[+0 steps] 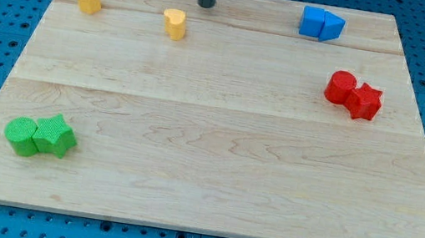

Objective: Push the yellow heart towards the bottom right of the board

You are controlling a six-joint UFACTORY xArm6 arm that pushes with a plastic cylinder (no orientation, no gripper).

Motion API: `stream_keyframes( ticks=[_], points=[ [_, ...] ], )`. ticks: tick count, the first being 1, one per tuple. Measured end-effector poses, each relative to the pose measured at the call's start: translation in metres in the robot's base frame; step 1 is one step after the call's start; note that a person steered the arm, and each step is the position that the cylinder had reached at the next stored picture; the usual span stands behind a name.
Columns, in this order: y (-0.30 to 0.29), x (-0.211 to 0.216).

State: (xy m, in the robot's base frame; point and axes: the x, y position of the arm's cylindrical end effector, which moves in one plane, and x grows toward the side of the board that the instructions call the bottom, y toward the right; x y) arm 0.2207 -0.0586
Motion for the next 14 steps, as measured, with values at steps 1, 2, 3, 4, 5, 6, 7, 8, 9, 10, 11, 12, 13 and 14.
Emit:
stream_keyframes(
  ticks=[1,2,3,4,5,6,7,8,9,10,11,12,13,14],
  points=[
    [-0.020,0.059],
    [-0.026,0.117],
    [-0.077,0.116],
    [-0.122,0.103],
    [-0.116,0.164],
    [-0.053,0.182],
    [-0.075,0.180],
    [-0.079,0.155],
    [-0.069,0.140],
    [0.012,0.145],
    [0.061,0.189],
    [0.108,0.204],
    [0.111,0.189],
    [0.146,0.195]
  ],
)
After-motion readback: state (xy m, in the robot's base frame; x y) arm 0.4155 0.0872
